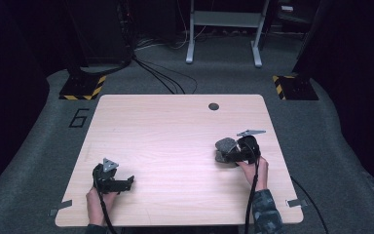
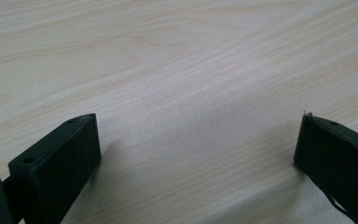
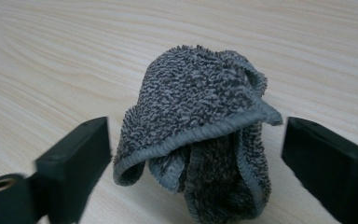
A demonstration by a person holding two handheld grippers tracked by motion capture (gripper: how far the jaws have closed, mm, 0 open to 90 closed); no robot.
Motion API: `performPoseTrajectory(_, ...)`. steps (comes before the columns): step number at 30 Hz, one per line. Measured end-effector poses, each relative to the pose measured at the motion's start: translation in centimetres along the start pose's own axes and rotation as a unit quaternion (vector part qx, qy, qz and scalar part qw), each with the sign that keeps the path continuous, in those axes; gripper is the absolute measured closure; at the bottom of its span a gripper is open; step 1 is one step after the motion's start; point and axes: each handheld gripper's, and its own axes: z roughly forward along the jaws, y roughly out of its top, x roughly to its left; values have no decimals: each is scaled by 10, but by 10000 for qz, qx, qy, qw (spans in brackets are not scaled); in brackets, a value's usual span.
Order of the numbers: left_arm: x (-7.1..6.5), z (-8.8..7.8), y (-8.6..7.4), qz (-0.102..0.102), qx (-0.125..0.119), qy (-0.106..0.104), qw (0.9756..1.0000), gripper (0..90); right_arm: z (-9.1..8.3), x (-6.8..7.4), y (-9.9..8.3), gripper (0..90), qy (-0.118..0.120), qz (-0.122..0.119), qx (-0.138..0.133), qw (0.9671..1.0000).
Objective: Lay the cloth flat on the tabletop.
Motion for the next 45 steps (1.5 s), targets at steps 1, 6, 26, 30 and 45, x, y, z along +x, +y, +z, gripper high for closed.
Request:
performPoseTrajectory(1, 0, 0, 0, 0, 0, -1, 10000, 2, 1, 0, 0, 114, 28, -4, 9, 10000)
performPoseTrajectory(6, 0, 0, 0, 0, -1, -2, 10000, 3, 6, -1, -1, 210, 67, 32, 120, 9999)
performPoseTrajectory(26, 0, 0, 0, -2, -2, -1, 10000, 3, 11, 1, -9, 633, 5, -112, 65, 9999)
performPoseTrajectory(30, 0, 0, 0, -1, 1, -2, 10000, 3, 5, 5, -8, 646, 35, -106, -96, 9999)
performPoseTrajectory(45, 0, 0, 0, -2, -2, -2, 10000, 2, -17, 43, 4, 644, 354, -417, -366, 9978)
